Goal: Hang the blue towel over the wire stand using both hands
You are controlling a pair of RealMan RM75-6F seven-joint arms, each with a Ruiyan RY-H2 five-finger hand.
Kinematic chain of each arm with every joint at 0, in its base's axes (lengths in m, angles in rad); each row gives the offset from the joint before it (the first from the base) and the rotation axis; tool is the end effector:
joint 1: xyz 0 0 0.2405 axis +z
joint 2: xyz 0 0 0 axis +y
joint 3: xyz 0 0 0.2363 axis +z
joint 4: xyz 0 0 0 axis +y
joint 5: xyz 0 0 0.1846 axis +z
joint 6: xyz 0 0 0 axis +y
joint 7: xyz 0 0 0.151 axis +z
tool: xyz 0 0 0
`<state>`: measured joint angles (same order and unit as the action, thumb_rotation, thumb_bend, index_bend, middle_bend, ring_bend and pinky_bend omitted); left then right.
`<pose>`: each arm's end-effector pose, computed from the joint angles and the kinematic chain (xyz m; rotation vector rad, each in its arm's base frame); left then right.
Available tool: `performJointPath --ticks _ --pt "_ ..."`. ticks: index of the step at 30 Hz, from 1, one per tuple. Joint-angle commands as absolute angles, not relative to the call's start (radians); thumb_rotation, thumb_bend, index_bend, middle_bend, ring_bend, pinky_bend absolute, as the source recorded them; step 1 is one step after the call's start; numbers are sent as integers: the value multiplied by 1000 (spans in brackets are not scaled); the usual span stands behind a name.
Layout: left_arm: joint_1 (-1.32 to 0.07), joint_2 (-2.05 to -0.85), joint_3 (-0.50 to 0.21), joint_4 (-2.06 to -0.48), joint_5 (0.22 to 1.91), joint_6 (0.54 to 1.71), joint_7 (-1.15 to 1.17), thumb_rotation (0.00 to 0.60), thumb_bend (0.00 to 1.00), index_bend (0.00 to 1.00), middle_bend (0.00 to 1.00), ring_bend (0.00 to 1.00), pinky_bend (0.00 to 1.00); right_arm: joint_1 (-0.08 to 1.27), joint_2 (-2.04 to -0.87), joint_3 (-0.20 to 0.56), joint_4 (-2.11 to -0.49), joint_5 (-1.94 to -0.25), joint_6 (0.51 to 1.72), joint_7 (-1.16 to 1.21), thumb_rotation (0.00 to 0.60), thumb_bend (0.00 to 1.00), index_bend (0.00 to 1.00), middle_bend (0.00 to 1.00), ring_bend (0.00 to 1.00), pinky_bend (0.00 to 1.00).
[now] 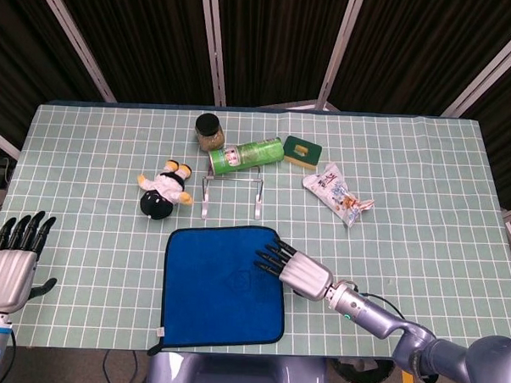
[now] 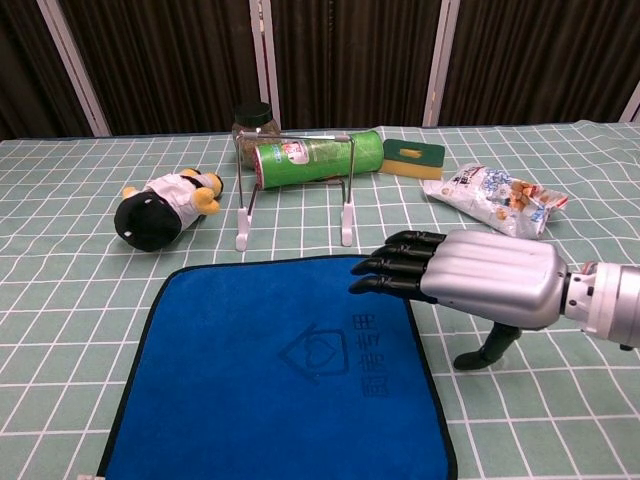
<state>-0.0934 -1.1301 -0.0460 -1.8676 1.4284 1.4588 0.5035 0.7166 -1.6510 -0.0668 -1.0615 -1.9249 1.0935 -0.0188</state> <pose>-0.2449 0.1812 0.1513 -1.4703 -0.7784 -0.6795 -0.1532 -0.2783 -0.0366 2.4071 -0.2940 0.9897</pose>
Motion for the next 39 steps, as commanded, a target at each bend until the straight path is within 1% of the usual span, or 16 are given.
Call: performJointPath --ticks 1,24,27,31,34,36,39 --pt "-95 -1130 -46 -1867 1425 1458 502 600 0 0 0 0 0 724 -1660 -70 -1058 -1917 1090 -18 600 62 0 0 0 0" --pt "-104 -1123 -43 -1867 1415 1461 489 600 0 0 0 0 0 757 -1730 -72 -1045 -1859 1115 14 600 68 4 0 0 0" --pt "-105 -1122 -42 -1868 1413 1460 488 600 0 0 0 0 0 762 -1731 -75 -1045 -1857 1111 6 600 105 37 0 0 0" --pt "-107 -1122 -41 -1868 1412 1459 487 600 0 0 0 0 0 769 -1734 -78 -1048 -1855 1110 0 600 227 126 0 0 0" --pt "-107 -1121 -41 -1868 1410 1459 485 600 0 0 0 0 0 772 -1737 -79 -1053 -1851 1111 0 600 300 189 0 0 0" --pt "-108 -1120 -41 -1868 1409 1458 484 600 0 0 0 0 0 773 -1740 -80 -1054 -1848 1111 -1 600 321 226 0 0 0" --pt "-110 -1120 -40 -1867 1409 1457 483 600 0 0 0 0 0 774 -1743 -80 -1052 -1844 1113 -3 600 327 290 0 0 0"
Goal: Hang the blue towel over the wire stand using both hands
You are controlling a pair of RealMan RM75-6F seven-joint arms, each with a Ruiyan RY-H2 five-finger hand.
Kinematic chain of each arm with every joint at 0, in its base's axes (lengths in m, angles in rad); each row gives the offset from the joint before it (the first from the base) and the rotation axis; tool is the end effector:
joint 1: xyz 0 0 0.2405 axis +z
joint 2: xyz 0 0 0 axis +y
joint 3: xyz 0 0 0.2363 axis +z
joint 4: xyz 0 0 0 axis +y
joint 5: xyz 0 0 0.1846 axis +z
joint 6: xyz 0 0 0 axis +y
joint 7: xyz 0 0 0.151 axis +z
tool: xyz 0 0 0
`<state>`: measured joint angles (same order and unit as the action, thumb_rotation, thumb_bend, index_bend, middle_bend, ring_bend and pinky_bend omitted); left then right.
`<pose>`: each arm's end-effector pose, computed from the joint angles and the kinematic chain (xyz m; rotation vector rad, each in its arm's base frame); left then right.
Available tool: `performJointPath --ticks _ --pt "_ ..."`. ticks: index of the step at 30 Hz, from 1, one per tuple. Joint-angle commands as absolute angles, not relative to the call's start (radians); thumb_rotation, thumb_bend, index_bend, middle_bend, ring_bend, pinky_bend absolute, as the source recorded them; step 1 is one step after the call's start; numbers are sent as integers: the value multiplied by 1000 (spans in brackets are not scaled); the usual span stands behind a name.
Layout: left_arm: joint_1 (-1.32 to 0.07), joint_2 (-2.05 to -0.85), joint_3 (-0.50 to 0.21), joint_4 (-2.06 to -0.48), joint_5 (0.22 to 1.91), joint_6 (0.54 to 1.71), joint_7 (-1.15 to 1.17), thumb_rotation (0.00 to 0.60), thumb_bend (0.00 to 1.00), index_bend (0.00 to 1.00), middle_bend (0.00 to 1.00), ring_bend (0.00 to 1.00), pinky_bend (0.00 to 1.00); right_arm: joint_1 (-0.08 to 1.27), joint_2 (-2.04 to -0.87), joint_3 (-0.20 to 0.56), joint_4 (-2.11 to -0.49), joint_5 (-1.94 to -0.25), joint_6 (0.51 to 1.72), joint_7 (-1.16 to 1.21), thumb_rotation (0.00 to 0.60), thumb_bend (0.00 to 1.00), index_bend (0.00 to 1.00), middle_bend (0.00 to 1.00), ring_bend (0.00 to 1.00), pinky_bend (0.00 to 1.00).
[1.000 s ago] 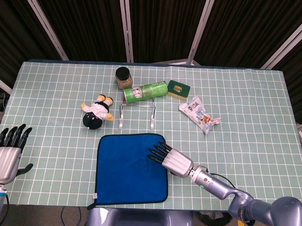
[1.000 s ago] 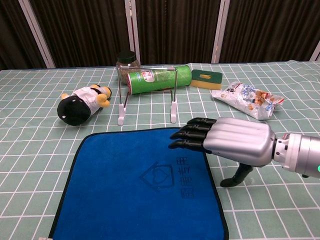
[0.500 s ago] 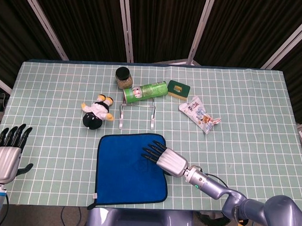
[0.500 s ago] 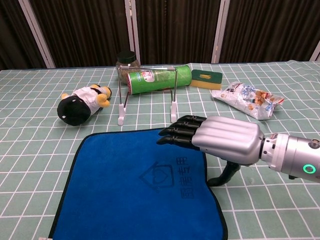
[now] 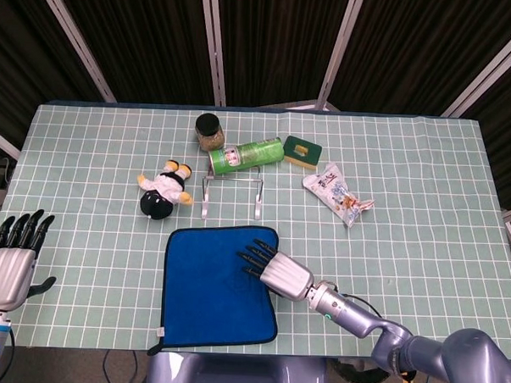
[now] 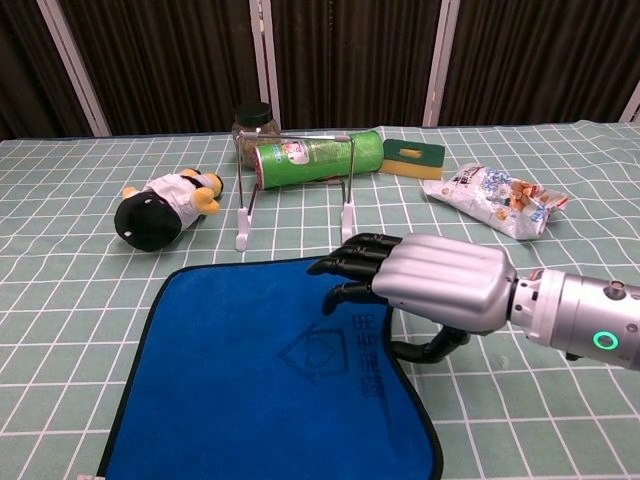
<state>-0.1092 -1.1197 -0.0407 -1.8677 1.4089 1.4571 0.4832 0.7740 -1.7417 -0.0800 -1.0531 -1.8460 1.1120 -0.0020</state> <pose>-0.2463 0.1840 0.1535 -1.4659 -0.7922 -0.6820 -0.1242 -0.2765 -0.0582 2.3967 -0.3715 1.0998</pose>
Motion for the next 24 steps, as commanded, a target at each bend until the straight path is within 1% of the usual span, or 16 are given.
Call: performJointPath --ticks 1,3,13,17,21,24 --pt "-110 -1119 -40 -1867 1410 1457 483 600 0 0 0 0 0 775 -1744 -81 -1052 -1843 1113 -4 600 330 306 0 0 0" --pt "-110 -1119 -40 -1867 1410 1458 482 600 0 0 0 0 0 775 -1745 -83 -1050 -1841 1112 -4 600 350 345 0 0 0" --pt "-112 -1121 -37 -1866 1410 1458 483 600 0 0 0 0 0 773 -1751 -94 -1041 -1837 1121 2 600 417 463 0 0 0" --pt "-112 -1122 -36 -1866 1408 1458 486 600 0 0 0 0 0 772 -1754 -97 -1035 -1836 1125 7 600 442 491 0 0 0" --pt "-114 -1124 -36 -1865 1407 1457 489 600 0 0 0 0 0 771 -1757 -101 -1029 -1833 1128 23 600 490 524 2 0 0" --pt "-115 -1125 -36 -1865 1405 1456 490 600 0 0 0 0 0 770 -1760 -105 -1022 -1834 1134 35 600 500 595 8 0 0"
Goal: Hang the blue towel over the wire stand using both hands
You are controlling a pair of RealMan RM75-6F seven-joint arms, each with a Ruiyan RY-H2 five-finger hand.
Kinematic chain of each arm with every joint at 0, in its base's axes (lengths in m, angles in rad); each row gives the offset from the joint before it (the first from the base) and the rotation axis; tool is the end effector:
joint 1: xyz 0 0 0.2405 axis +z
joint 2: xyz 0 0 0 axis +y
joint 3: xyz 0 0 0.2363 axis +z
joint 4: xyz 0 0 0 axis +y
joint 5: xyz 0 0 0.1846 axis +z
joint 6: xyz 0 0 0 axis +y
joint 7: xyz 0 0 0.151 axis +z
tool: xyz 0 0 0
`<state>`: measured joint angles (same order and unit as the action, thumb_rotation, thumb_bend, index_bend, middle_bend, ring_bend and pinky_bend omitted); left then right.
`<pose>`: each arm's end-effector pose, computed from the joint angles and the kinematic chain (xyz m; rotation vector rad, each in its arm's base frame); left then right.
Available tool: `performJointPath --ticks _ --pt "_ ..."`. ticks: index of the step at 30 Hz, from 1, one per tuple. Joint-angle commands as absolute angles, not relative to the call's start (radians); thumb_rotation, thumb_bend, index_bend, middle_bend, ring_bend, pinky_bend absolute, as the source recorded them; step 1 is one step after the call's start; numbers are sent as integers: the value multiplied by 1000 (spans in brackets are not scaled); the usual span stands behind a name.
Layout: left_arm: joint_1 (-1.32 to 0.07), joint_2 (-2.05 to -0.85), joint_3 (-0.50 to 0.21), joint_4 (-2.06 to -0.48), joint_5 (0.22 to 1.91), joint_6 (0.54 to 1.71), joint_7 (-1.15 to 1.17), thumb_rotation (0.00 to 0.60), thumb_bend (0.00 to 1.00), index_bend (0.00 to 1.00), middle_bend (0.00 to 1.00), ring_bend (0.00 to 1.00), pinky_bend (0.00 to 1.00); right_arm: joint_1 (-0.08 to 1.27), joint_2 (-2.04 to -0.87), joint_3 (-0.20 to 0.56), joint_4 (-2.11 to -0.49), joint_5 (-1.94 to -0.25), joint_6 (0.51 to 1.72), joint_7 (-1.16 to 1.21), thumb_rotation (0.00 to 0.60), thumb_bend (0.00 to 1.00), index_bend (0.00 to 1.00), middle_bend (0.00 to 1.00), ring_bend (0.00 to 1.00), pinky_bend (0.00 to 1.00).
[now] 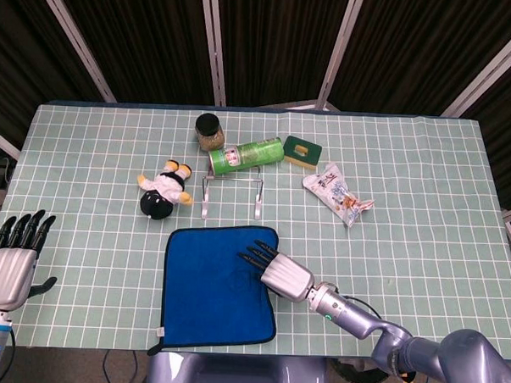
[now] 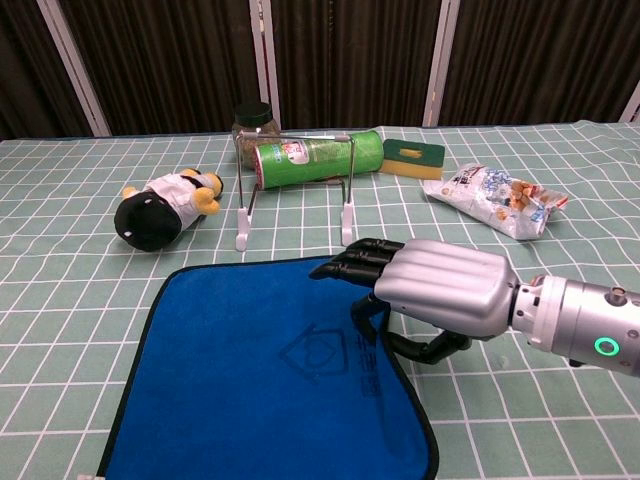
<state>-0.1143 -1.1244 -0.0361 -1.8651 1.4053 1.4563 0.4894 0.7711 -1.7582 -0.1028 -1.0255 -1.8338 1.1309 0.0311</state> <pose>-0.2464 0.1844 0.1517 -1.4712 -0.7912 -0.6769 -0.1286 -0.2749 -0.0612 2.3967 -0.4108 1.1072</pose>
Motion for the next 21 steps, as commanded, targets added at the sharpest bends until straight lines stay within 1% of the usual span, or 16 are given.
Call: performJointPath --ticks 1,3,6,11,12,15,17,21 --pt "-115 -1125 -36 -1864 1404 1455 490 600 0 0 0 0 0 770 -1761 -106 -1019 -1835 1137 39 600 501 646 10 0 0" --pt "-117 -1127 -36 -1861 1401 1452 492 600 0 0 0 0 0 768 -1765 -108 -1012 -1834 1142 49 600 504 666 12 0 0" --pt "-126 -1133 -37 -1851 1408 1443 493 600 0 0 0 0 0 767 -1768 -109 -1007 -1834 1148 59 600 513 629 15 0 0" --pt "-178 -1163 -37 -1780 1471 1387 452 600 0 12 0 0 0 768 -1763 -109 -1019 -1830 1151 68 600 516 633 19 0 0" --pt "-205 -1179 -37 -1743 1502 1358 419 600 0 47 0 0 0 768 -1759 -108 -1025 -1829 1151 69 600 517 633 19 0 0" --pt "-297 -1230 -28 -1620 1611 1267 307 600 3 194 0 0 0 768 -1747 -105 -1053 -1822 1152 74 600 517 634 19 0 0" --pt "-350 -1261 -16 -1551 1672 1222 233 600 32 257 0 0 0 769 -1740 -101 -1068 -1816 1149 73 600 517 634 20 0 0" --pt "-412 -1305 5 -1466 1733 1174 156 600 136 325 0 0 0 769 -1731 -95 -1087 -1805 1141 70 600 517 636 21 0 0"
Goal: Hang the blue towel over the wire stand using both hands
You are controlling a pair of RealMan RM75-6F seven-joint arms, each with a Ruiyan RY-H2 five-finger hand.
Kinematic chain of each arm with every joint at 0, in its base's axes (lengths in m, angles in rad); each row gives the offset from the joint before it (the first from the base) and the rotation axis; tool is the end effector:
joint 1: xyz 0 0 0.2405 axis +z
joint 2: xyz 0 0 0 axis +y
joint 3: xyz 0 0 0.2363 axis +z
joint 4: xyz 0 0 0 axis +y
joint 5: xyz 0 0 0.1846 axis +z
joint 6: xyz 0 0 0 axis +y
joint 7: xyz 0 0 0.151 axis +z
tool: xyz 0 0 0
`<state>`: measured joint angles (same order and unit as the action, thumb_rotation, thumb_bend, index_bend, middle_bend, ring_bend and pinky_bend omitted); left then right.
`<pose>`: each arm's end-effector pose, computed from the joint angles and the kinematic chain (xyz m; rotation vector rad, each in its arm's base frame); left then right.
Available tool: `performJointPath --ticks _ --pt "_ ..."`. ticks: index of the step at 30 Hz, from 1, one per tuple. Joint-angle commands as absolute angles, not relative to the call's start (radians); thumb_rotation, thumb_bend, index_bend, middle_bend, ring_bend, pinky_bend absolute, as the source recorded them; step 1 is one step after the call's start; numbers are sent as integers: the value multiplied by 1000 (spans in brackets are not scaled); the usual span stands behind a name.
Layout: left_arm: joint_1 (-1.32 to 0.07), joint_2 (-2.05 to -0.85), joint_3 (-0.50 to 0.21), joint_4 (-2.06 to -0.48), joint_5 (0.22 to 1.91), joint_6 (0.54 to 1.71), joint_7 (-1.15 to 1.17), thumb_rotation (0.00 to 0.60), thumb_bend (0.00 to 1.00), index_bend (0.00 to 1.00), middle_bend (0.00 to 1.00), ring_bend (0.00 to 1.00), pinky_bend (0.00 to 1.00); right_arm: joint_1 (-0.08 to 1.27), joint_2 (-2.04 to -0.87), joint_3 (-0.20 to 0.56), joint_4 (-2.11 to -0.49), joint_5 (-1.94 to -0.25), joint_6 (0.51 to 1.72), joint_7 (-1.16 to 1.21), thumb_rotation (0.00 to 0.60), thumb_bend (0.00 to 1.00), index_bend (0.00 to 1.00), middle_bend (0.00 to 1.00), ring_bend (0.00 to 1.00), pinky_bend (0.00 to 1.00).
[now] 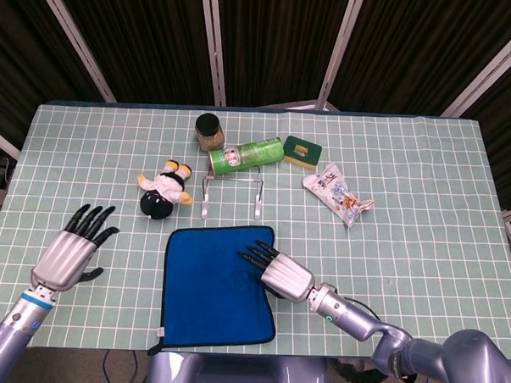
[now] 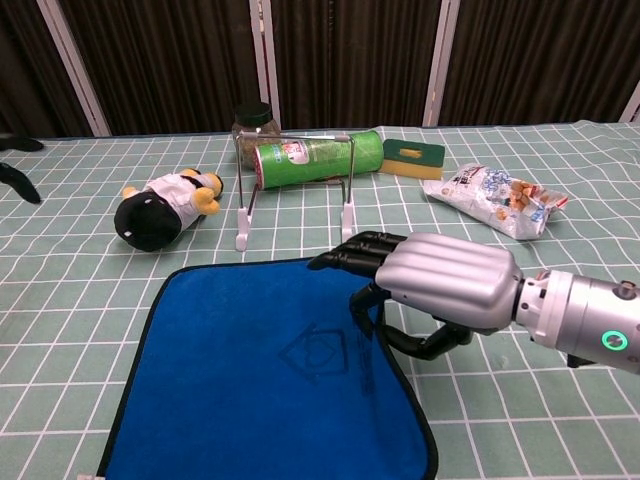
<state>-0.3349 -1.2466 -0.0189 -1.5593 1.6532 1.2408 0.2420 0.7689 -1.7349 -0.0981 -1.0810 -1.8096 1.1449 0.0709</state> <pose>-0.2247 0.2336 0.0940 -1.8774 -0.6515 -0.8568 -0.1242 -0.2734 -0.0543 2.3706 -0.5090 1.1644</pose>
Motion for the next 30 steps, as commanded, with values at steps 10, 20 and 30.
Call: performJointPath --ticks 10,20,30 --pt "-465 -1414 61 -1332 1806 1142 132 600 240 365 0 0 0 769 -1715 -92 -1109 -1793 1131 67 600 516 638 27 0 0" --pt "-498 -1519 71 -1253 1800 1117 149 600 273 369 0 0 0 770 -1707 -90 -1116 -1792 1133 70 600 516 639 28 0 0" --pt "-529 -1578 80 -1230 1792 1086 169 600 273 374 0 0 0 769 -1711 -88 -1103 -1791 1140 89 600 516 632 28 0 0"
